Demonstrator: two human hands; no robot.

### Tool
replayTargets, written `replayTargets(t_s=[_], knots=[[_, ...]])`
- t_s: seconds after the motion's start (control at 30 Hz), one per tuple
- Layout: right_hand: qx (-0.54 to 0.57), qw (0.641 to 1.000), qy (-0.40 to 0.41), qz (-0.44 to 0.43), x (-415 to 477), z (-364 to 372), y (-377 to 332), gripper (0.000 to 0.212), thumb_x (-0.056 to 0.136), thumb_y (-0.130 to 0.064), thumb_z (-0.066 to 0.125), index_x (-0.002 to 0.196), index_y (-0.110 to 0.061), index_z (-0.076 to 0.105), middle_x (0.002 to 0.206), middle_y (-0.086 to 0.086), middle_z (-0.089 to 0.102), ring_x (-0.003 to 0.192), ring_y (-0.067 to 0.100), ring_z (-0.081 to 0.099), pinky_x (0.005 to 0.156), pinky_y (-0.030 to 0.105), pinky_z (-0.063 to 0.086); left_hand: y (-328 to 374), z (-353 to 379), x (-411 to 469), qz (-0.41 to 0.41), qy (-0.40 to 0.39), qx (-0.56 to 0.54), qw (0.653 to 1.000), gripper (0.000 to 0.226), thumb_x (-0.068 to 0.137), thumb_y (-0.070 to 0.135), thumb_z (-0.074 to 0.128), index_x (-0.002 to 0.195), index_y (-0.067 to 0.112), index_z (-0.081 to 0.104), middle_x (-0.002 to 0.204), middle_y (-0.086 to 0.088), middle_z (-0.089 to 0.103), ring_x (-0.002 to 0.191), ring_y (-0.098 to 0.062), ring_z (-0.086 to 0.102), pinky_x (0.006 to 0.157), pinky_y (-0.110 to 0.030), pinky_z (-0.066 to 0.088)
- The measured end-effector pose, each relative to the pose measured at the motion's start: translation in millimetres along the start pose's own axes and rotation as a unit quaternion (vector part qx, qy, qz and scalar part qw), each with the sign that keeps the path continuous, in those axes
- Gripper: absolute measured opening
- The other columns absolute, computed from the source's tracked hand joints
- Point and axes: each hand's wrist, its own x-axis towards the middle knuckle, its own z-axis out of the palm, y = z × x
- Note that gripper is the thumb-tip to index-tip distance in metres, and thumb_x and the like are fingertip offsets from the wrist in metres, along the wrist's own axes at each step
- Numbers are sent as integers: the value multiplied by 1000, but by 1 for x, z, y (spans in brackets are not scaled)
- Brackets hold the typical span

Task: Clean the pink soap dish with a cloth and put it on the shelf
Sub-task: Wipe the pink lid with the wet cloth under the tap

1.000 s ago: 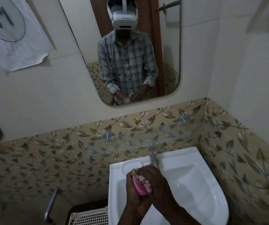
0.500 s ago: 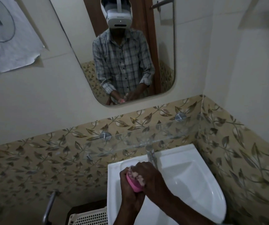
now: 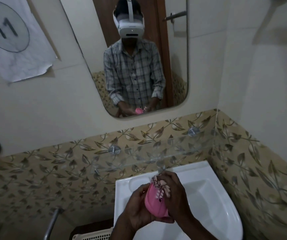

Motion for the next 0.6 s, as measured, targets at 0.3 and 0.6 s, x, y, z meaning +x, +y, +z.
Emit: replayTargets(t_s=[0.3,0.6], knots=[[-217,941,-97,-242,6,-7,-1,37,65,-11,84,101,-13,76,101,4,74,95,22,70,87,32,54,-5,5,13,106,118,-42,987,49,99,33,45,100,-4,77,96,-25,75,88,-39,70,84,-44,51],[-156,974,-92,-138,5,0,-20,37,75,-5,73,112,-9,71,103,7,69,96,23,66,82,31,57,-9,11,11,209,186,12,960,50,104,40,42,113,0,71,102,-24,73,97,-37,65,90,-44,51]])
